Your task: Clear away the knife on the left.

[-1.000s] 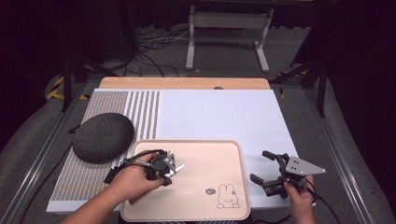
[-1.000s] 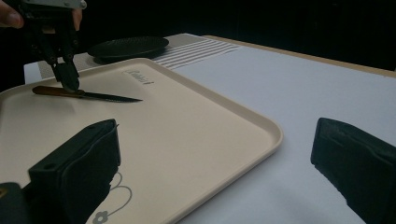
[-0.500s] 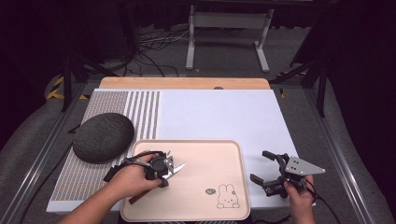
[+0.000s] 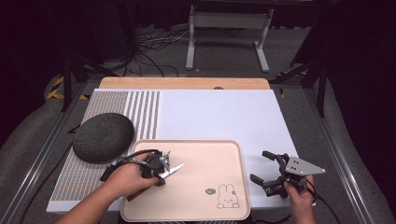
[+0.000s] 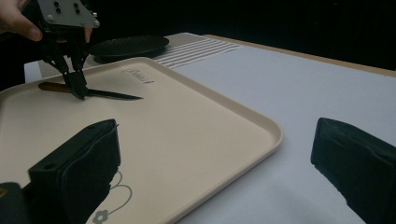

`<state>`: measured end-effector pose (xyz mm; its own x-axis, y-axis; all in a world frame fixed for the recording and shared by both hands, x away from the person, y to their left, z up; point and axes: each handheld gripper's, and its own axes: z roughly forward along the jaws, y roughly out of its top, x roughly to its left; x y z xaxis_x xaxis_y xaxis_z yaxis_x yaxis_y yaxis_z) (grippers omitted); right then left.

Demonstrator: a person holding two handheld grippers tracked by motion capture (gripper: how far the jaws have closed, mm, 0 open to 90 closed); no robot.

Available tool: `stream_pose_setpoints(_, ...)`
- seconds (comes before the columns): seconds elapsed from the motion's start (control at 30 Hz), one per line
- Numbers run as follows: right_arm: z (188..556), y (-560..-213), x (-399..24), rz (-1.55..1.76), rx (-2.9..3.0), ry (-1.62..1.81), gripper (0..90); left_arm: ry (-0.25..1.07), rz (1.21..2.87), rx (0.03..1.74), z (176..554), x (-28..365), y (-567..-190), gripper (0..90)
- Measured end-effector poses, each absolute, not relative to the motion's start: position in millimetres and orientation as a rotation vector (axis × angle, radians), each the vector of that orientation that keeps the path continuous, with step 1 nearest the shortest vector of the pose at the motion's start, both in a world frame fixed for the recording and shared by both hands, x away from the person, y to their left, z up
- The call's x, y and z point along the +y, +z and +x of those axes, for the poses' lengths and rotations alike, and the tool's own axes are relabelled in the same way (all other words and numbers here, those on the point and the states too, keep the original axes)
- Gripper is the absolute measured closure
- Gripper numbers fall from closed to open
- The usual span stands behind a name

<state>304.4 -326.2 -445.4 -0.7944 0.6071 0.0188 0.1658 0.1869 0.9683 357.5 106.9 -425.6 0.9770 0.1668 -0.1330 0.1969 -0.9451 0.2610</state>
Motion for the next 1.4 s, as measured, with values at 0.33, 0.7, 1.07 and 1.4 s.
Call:
stream_pose_setpoints(0.33, 304, -445, -326, 0.728, 2.102, 1.636, 2.2, -0.142, 2.828, 0.306, 363, 109, -426, 90.0)
stream_pose_setpoints(0.7, 304, -445, -327, 0.729, 2.1, 1.64, 2.2, -0.11, 2.829, 0.358, 365, 116, -426, 90.0)
stream_pose_setpoints(1.07, 305, -446, -326, 0.728, 2.106, 1.636, 2.2, -0.084, 2.817, 0.417, 369, 125, -425, 90.0)
stream_pose_setpoints(1.4, 305, -446, -326, 0.729, 2.102, 1.641, 2.2, -0.053, 2.813, 0.462, 374, 127, -423, 90.0)
